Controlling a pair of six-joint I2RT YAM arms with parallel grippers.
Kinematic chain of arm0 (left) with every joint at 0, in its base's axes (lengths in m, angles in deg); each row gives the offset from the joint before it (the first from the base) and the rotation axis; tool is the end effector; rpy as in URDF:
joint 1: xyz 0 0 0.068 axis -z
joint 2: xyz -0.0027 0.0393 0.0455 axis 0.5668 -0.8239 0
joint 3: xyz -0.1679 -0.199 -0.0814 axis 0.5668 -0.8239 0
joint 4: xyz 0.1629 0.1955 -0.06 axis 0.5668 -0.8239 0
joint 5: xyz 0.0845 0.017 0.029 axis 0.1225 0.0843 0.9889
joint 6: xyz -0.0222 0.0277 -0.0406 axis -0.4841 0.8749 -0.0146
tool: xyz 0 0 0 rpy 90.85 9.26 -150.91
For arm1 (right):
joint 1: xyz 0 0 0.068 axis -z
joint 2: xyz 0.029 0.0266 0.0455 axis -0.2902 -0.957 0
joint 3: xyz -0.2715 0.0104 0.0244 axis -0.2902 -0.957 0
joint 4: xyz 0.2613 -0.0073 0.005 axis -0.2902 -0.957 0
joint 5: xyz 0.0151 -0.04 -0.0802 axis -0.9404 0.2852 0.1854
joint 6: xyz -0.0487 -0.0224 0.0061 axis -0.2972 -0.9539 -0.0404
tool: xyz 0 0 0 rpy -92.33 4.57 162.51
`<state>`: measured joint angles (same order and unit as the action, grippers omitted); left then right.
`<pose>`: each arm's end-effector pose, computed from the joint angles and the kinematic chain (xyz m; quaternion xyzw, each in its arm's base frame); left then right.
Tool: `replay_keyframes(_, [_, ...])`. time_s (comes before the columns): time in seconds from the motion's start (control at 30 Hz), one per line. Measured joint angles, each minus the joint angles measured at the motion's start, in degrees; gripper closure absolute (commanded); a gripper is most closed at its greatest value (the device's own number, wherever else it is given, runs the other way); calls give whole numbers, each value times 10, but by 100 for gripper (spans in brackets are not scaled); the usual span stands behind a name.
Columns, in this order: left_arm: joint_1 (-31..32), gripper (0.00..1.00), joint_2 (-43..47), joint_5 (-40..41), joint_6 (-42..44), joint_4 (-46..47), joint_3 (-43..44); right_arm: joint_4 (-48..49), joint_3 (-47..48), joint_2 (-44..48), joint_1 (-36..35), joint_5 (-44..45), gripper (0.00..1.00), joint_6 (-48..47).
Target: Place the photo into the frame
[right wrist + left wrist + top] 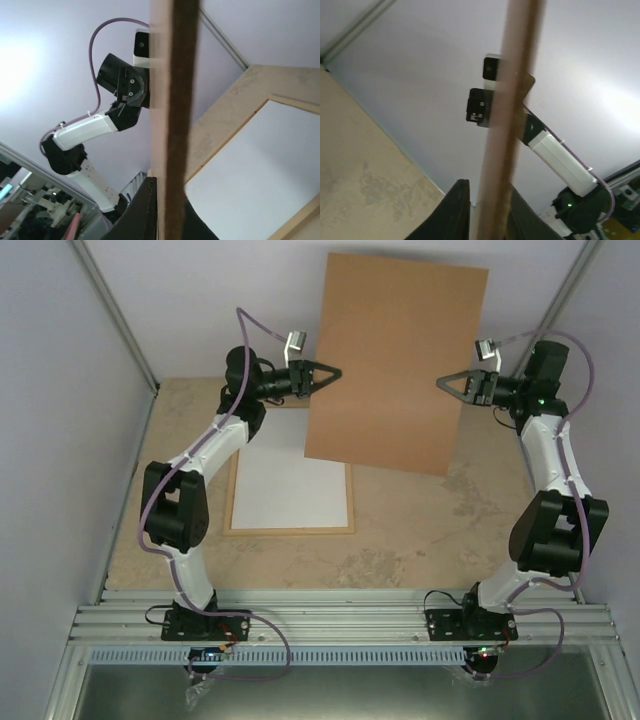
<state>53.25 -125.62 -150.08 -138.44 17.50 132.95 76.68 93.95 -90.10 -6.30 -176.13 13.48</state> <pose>0.4025 -0.1707 0.3616 0.1944 0.6360 -0.6939 0.2761 0.3668 -0.0323 0.3723 -0.1785 0.6874 0.6297 0.3146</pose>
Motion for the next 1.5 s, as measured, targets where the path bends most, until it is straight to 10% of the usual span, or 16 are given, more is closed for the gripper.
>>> replay_keyframes(0.2, [-42,26,37,42,109,-149,-9,71,-23,5,-24,34,99,85])
replay_keyframes(0.37, [-139,23,86,140,304,-360,-15,74,-67,8,-34,67,99,106])
replay_keyframes(0.8, [-285,38,-81,365,588,-621,19,38,-130,7,-88,120,99,94])
replay_keyframes(1.17, [-289,71,-179,325,603,-633,57,37,-155,-52,-146,143,100,105])
replay_keyframes(1.5, [-289,78,-186,288,573,-586,-7,36,-163,-99,-168,181,100,110])
